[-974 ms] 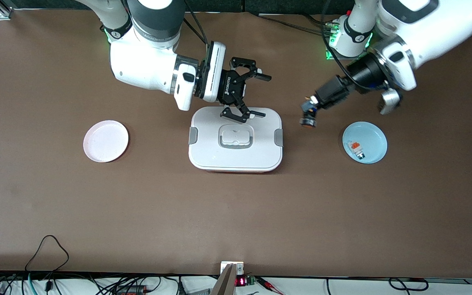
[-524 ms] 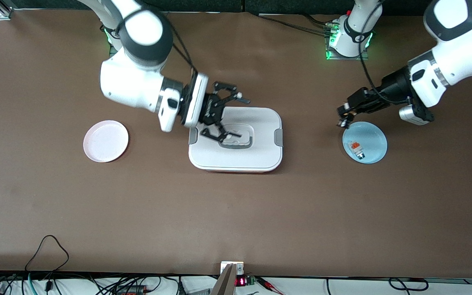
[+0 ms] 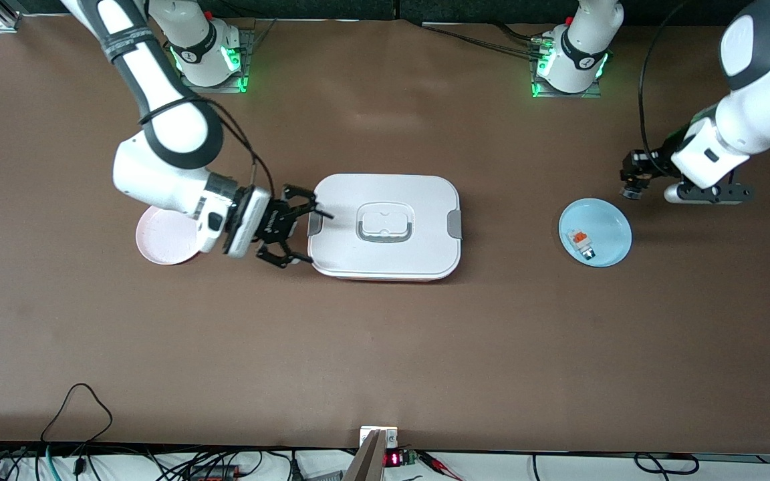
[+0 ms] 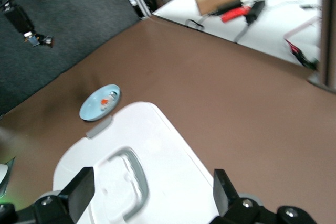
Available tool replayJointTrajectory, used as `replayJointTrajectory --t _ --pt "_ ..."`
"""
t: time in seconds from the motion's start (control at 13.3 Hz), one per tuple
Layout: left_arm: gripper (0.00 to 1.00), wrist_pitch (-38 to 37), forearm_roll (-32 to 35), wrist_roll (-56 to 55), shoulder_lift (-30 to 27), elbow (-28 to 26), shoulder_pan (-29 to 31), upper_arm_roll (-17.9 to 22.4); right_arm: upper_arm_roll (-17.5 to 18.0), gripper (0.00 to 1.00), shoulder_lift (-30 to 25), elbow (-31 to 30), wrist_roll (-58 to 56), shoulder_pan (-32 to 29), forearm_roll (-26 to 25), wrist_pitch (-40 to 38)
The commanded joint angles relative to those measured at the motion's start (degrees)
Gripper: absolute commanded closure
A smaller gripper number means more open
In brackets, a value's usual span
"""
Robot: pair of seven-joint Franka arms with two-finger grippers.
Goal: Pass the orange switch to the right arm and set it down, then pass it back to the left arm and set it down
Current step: 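Lower the switch onto the blue plate while the right gripper returns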
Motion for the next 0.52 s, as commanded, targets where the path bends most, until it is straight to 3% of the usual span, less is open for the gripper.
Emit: replayJointTrajectory --t 0.0,0.22,0.45 --pt "1.0 3.2 5.4 0.7 5.2 -1.1 -0.2 1.4 -0.2 0.0 -4.0 -1.9 13.7 -1.9 -10.7 -0.6" --pt "1.0 9.0 6.5 2.4 9.0 -3.7 -0.2 3.6 -0.3 0.0 -6.3 -1.1 32.9 -2.0 -26.3 -0.7" --pt "1.0 18.5 6.5 5.5 12.6 -8.6 -0.2 6.1 -1.1 0.0 -7.4 1.3 43.4 -2.6 -33.0 -7.4"
